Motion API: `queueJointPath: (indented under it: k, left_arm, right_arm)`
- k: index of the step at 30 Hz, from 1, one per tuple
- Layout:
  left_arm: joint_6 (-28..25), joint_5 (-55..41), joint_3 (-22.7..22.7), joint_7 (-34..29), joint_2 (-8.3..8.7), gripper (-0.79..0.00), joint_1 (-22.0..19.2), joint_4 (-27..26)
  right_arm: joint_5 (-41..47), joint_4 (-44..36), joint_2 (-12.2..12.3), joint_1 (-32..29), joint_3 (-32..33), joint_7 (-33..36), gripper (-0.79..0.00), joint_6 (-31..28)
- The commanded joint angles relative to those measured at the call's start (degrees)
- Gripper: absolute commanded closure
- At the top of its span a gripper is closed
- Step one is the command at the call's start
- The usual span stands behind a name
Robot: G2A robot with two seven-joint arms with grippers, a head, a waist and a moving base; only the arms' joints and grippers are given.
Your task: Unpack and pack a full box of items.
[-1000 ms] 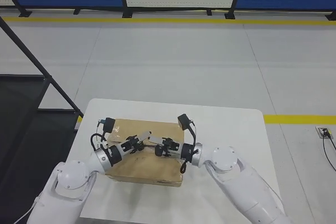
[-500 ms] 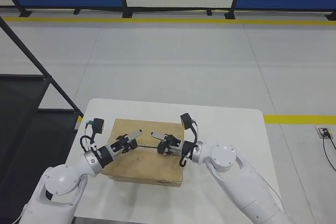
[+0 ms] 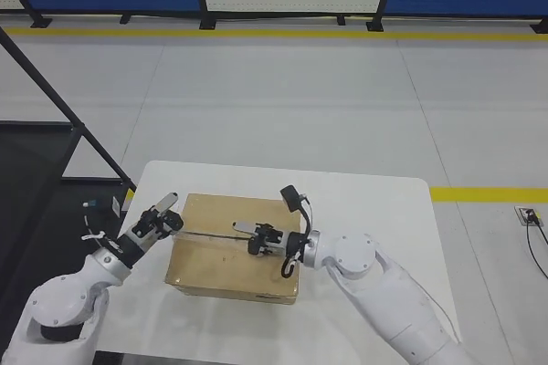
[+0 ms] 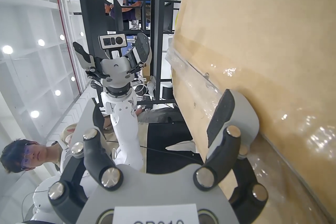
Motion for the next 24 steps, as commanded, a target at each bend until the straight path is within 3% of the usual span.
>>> queueJointPath:
  k: [1, 8, 24]
  left_arm:
    - [-0.19, -1.32, -2.08, 1.17, 0.09, -0.785, 0.91, 1.12]
    - [0.81, -3.85, -4.26, 5.54, -0.01, -0.785, 2.0, 6.91]
    - [0.19, -7.16, 3.78, 0.4, -0.84, -0.785, -0.45, 10.23]
  right_arm:
    - [0.1, 0.89, -0.56, 1.08, -1.0, -0.62, -0.785, 0.2]
    - [0.09, 4.05, -2.89, 4.68, -4.82, -3.23, -0.785, 0.96]
    - [4.58, 13.71, -9.38, 10.72, -11.47, -7.14, -0.785, -1.29]
